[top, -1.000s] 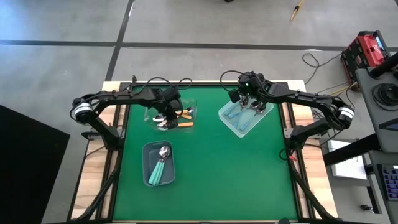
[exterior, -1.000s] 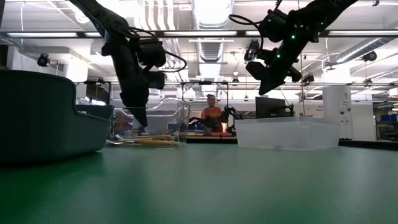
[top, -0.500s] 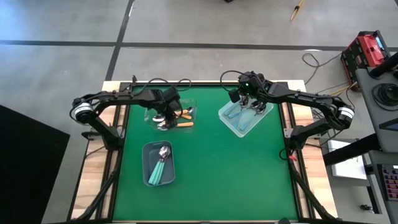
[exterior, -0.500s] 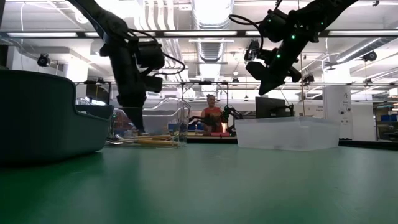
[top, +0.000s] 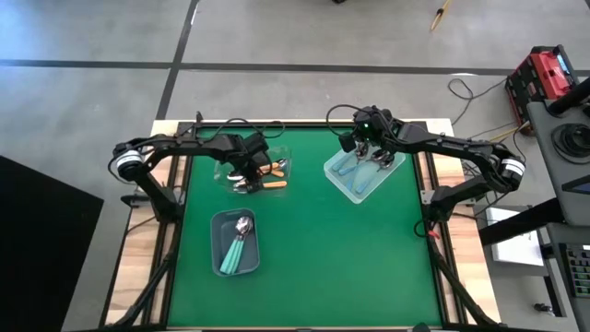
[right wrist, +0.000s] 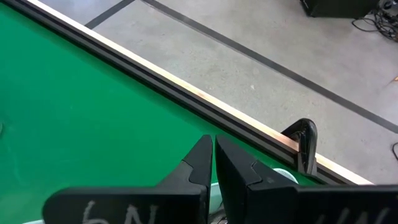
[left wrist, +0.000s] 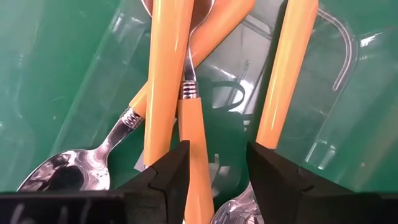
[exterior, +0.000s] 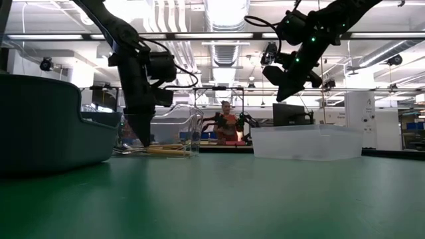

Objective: Sort silverware by color (type)
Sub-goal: Adjust the orange spoons in the transparent bin

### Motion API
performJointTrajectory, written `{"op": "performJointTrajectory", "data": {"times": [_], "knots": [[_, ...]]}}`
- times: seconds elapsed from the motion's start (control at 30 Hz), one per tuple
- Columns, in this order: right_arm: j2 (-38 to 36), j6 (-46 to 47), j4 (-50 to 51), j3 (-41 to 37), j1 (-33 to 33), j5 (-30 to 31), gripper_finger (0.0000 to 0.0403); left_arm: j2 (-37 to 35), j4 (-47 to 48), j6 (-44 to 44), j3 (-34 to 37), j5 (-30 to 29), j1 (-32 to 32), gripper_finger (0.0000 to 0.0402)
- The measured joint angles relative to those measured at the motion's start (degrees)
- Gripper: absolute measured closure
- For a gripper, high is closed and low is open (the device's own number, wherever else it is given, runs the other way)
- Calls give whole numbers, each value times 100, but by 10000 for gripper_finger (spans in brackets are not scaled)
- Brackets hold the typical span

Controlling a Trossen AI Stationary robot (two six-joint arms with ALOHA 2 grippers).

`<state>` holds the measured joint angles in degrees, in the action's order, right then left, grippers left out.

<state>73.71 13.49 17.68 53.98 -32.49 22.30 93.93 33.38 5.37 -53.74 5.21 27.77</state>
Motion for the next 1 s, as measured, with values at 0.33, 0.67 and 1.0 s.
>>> {"op": "performJointTrajectory", "data": {"times": [0.33,0.67,1.0], "knots": [[0,3,2,-38,0,1,390,0,-79,10,0,-232,2,263],[0,3,4,-50,0,1,390,0,-191,-35,93,-232,2,263],[0,3,2,-50,0,1,390,32,-368,-55,107,-432,2,263]]}}
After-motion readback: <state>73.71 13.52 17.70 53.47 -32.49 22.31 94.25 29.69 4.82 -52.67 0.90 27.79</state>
